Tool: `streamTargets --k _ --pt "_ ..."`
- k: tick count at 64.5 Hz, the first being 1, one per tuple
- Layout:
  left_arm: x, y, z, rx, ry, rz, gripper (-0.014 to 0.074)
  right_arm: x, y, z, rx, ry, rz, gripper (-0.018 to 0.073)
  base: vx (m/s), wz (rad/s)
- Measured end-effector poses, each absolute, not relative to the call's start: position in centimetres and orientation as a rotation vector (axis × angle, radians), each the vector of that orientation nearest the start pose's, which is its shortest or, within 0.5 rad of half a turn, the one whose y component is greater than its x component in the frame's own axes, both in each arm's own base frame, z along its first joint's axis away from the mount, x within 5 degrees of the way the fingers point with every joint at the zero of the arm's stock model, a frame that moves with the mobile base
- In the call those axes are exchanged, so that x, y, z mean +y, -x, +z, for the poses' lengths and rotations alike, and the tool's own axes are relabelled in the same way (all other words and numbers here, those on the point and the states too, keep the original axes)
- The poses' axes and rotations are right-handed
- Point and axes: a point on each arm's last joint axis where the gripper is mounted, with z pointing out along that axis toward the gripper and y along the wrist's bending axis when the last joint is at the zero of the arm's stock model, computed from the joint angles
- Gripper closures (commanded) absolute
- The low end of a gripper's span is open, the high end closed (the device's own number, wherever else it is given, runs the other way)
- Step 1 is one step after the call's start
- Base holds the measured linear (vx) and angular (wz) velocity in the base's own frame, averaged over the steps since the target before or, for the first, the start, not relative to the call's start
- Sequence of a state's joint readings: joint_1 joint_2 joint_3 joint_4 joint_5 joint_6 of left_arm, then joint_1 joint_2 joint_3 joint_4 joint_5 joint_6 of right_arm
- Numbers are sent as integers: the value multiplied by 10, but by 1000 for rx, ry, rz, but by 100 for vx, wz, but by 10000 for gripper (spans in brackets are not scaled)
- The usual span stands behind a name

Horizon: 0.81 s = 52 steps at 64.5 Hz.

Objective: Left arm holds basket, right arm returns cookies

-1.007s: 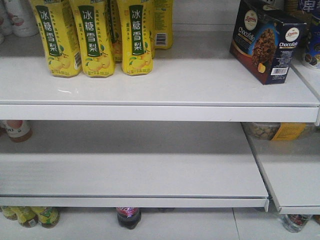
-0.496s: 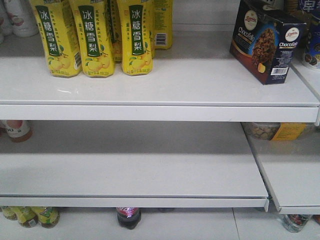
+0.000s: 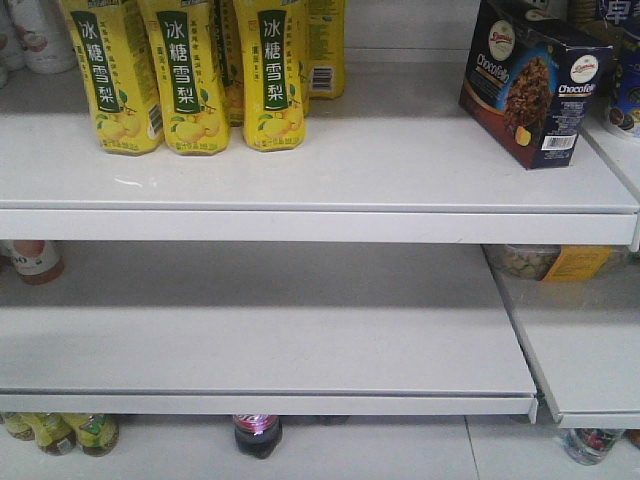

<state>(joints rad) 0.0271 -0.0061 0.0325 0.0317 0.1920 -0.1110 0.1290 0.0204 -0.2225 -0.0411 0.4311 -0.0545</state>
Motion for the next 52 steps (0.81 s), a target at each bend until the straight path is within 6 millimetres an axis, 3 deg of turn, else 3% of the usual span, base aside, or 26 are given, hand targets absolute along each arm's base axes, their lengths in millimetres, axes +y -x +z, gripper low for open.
streamTargets --k 52 --pt "2 -56 185 1699 95 -33 603 4 -42 247 1703 177 12 568 0 0"
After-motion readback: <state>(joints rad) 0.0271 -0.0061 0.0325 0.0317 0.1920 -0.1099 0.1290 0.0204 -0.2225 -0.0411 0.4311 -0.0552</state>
